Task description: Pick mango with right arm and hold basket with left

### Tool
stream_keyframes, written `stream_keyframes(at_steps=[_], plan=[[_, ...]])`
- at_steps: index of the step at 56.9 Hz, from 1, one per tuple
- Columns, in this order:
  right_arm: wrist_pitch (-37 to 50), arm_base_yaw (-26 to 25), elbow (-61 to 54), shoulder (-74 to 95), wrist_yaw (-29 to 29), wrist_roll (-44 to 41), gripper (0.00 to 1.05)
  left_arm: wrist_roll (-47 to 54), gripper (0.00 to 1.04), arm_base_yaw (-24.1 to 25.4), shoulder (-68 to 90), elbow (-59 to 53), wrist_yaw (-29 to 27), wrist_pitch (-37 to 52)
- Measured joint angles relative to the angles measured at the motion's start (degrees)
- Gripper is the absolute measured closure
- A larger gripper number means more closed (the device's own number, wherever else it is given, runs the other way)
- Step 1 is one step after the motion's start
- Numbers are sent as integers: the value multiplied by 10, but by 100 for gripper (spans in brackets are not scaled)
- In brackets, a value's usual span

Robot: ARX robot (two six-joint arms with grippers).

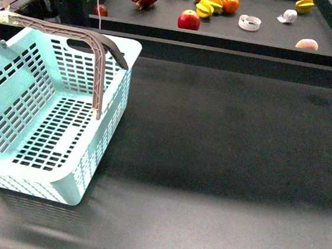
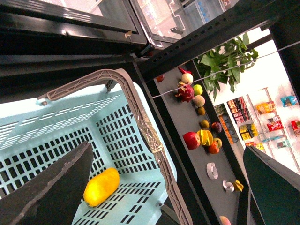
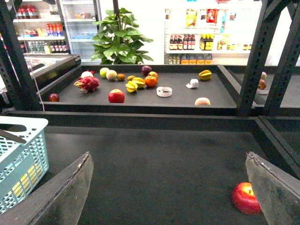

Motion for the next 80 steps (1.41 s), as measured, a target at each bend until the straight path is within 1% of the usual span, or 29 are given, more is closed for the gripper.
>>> stream_keyframes(at_steps=[3, 9, 19, 20, 22, 23, 25, 27, 29, 31, 37, 38, 40, 41, 44, 45, 49, 52, 54, 68, 80], plan=[[0, 0, 0, 0, 0, 0, 8, 17, 6, 0, -27, -15, 4, -3], [0, 0, 0, 0, 0, 0, 8, 63, 6, 2, -86, -38, -5, -33], [0, 0, 0, 0, 0, 0, 8, 79, 6, 3, -94, -38, -5, -33], [0, 0, 0, 0, 0, 0, 8, 89, 6, 5, -93, -39, 3, -31], [0, 0, 0, 0, 0, 0, 8, 155, 14, 23, -89, -60, 99, 31], [0, 0, 0, 0, 0, 0, 8, 191, 18, 27, -89, -70, 133, 57], [0, 0, 0, 0, 0, 0, 8, 267, 25, 31, -93, -88, 189, 92], [0, 0, 0, 0, 0, 0, 8, 342, 32, 28, -105, -100, 220, 102], [0, 0, 0, 0, 0, 0, 8, 431, 43, 7, -127, -116, 210, 102], [0, 0, 0, 0, 0, 0, 8, 481, 52, -1, -144, -128, 210, 97], [0, 0, 0, 0, 0, 0, 8, 529, 73, -4, -187, -150, 209, 77], [0, 0, 0, 0, 0, 0, 8, 531, 75, -4, -190, -152, 209, 75], [0, 0, 0, 0, 0, 0, 8, 536, 82, -4, -205, -159, 209, 67], [0, 0, 0, 0, 0, 0, 8, 541, 87, -4, -216, -163, 209, 60], [0, 0, 0, 0, 0, 0, 8, 545, 98, -4, -238, -172, 209, 46], [0, 0, 0, 0, 0, 0, 8, 546, 100, -4, -242, -173, 208, 44], [0, 0, 0, 0, 0, 0, 8, 549, 101, -5, -271, -182, 208, 24], [0, 0, 0, 0, 0, 0, 8, 549, 101, -4, -275, -199, 208, 47], [0, 0, 0, 0, 0, 0, 8, 549, 101, -4, -281, -206, 208, 43], [0, 0, 0, 0, 0, 0, 8, 553, 101, -5, -397, -209, 208, -61], [0, 0, 0, 0, 0, 0, 8, 554, 101, -5, -470, -209, 208, -130]])
